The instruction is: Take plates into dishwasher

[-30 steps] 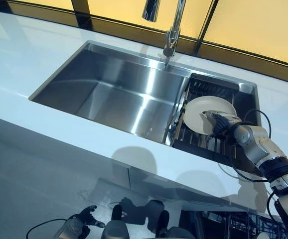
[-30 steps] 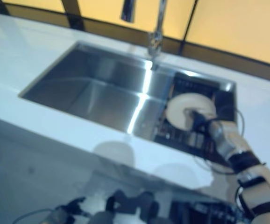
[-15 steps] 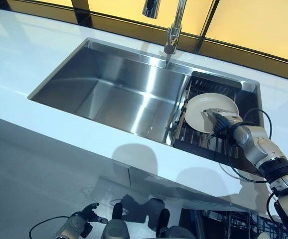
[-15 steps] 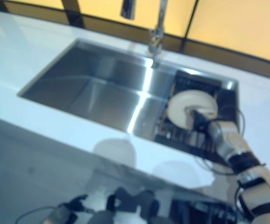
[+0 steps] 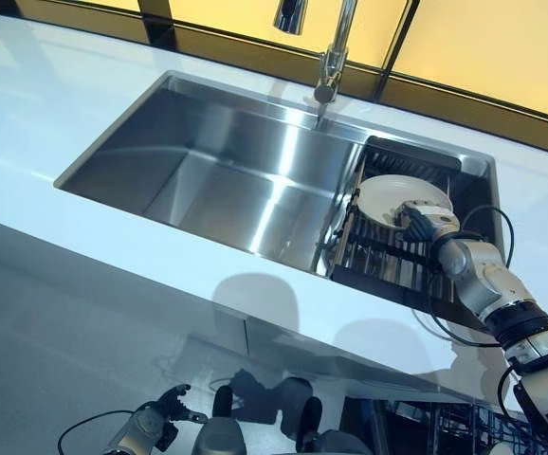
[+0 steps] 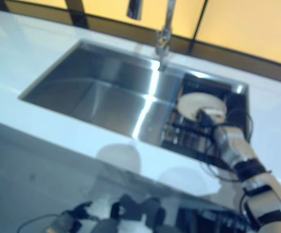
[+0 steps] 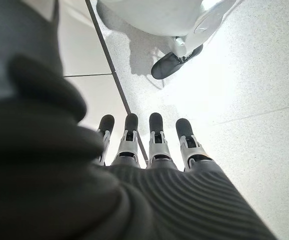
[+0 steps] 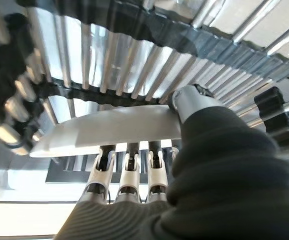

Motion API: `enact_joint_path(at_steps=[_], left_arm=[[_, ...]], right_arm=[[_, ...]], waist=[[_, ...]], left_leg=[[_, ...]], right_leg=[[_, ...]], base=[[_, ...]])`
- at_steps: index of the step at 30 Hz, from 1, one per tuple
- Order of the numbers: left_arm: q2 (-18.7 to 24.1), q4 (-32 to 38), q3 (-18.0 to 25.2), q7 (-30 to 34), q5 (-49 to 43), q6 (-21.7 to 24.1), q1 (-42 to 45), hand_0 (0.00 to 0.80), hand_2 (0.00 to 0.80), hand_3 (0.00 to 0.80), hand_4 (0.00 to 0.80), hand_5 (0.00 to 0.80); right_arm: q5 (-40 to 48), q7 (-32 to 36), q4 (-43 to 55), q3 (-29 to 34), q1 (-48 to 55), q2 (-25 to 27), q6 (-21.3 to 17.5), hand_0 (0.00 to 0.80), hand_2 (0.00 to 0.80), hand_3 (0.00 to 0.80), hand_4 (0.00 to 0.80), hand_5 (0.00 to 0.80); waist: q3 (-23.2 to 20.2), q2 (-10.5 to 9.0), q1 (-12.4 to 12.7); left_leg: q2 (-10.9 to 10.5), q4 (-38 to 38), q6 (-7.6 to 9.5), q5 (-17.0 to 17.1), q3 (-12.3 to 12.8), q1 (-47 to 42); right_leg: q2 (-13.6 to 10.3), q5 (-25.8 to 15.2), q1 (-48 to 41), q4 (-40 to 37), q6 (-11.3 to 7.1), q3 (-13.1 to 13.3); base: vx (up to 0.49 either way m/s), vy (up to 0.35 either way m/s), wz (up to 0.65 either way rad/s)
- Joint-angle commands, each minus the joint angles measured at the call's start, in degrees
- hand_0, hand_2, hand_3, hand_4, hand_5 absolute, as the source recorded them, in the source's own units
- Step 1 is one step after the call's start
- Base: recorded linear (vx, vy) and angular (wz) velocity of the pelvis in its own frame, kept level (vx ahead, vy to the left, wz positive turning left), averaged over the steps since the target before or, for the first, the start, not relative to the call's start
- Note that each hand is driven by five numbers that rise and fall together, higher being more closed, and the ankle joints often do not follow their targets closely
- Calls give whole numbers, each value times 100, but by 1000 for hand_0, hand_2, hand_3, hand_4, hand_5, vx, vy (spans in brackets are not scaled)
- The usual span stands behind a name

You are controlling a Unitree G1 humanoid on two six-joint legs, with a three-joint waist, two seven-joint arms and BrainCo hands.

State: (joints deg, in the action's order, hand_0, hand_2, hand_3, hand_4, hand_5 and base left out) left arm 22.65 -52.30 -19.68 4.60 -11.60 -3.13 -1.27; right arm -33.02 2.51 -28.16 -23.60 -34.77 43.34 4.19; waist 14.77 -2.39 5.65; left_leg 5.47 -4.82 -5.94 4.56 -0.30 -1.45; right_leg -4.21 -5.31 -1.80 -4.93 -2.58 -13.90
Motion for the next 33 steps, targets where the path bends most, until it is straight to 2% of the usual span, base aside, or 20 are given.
enact_joint_path(at_steps=[1, 12, 16, 22, 33], left_arm=[[-128, -176, -270, -15, 158, 107, -180, 0, 0, 0, 0, 0], [-213, -250, -204, -79, 180, 152, -96, 0, 0, 0, 0, 0], [-266, -285, -140, -99, 141, 166, -43, 0, 0, 0, 0, 0], [-323, -351, -80, -124, 84, 184, 50, 0, 0, 0, 0, 0], [-374, -536, -21, -140, 37, 298, 194, 0, 0, 0, 0, 0]], right_arm=[[367, -247, -23, 96, 176, 98, 131, 800, 800, 800, 800, 800], [844, -832, 470, 587, 261, 150, 22, 800, 800, 800, 800, 800], [1060, -1116, 864, 941, 391, 204, -29, 800, 800, 800, 800, 800], [1032, -1338, 1337, 1267, 447, 362, -54, 800, 800, 800, 800, 800], [1484, -1407, 1595, 1718, 693, 553, -153, 800, 800, 800, 800, 800]], waist=[[-10, -57, -53], [-93, -49, -120], [-147, -72, -162], [-277, -107, -196], [-500, -142, -242]], left_leg=[[-230, 52, 408, -171, 173, 71], [-251, 34, 428, -217, 173, 9], [-246, 31, 431, -251, 195, -58], [-242, 14, 436, -305, 216, -161], [-273, -18, 433, -391, 271, -285]], right_leg=[[-245, 141, 60, 397, -357, 413], [-243, 130, 34, 363, -377, 500], [-248, 147, -4, 382, -393, 518], [-233, 161, -97, 337, -412, 562], [-241, 181, -246, 233, -439, 585]], base=[[0, 0, 0], [1, 6, 0], [0, 0, 0], [18, 10, 0], [16, 15, -2]])
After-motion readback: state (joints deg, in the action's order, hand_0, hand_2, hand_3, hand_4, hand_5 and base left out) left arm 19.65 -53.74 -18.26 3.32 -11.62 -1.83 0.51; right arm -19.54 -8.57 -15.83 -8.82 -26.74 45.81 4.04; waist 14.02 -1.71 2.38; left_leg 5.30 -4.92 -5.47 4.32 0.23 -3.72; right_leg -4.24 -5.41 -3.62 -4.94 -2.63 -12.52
